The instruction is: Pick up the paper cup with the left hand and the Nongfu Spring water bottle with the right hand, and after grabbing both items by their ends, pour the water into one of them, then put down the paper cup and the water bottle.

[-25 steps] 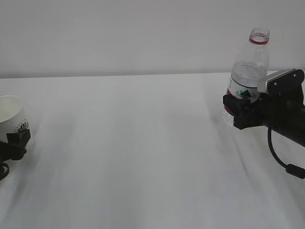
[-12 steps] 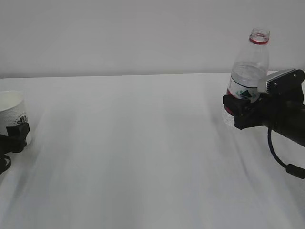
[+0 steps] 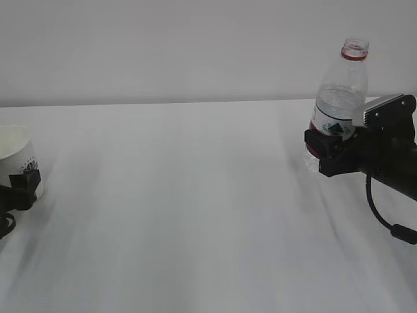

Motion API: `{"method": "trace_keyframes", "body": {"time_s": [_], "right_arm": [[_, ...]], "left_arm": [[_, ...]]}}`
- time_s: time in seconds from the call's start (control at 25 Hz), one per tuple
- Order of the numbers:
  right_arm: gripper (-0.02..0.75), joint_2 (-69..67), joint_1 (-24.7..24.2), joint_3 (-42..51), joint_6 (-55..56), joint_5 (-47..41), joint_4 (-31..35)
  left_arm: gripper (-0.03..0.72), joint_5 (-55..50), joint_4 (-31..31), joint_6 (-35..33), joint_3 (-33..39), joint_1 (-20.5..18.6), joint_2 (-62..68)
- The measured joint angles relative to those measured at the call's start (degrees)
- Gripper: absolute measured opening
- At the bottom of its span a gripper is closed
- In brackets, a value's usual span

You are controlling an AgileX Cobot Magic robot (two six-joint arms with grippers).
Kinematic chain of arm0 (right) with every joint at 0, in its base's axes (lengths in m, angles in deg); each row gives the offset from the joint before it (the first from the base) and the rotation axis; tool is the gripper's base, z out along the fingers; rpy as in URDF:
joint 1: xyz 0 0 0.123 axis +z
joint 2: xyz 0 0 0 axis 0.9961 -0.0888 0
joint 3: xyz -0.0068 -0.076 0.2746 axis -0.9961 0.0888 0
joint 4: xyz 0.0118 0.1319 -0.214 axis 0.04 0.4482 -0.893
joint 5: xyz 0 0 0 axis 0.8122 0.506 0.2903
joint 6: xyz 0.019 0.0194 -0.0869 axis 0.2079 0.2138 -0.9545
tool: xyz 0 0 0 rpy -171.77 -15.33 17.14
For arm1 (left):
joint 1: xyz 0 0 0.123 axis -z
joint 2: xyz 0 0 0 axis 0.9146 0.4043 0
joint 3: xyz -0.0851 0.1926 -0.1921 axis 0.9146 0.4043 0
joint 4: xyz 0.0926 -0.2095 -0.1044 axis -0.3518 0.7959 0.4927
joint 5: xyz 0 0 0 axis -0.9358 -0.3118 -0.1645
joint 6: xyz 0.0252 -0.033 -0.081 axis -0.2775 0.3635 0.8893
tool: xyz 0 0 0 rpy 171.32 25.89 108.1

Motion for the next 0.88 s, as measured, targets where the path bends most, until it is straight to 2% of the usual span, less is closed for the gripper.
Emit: {"method": "trace_keyframes", "body": {"time_s": [0.44, 0.88], "right_arm": [[0.473, 0.0, 0.0, 0.0, 0.1, 0.1, -0.6], [0.473, 0.0, 0.0, 0.0, 0.1, 1.1, -1.0]], "left_arm": [[0.692, -0.7, 0.0, 0.0, -0.1, 0.0, 0.0], [0.692, -0.1, 0.0, 0.0, -3.6, 0.0, 3.4]]}}
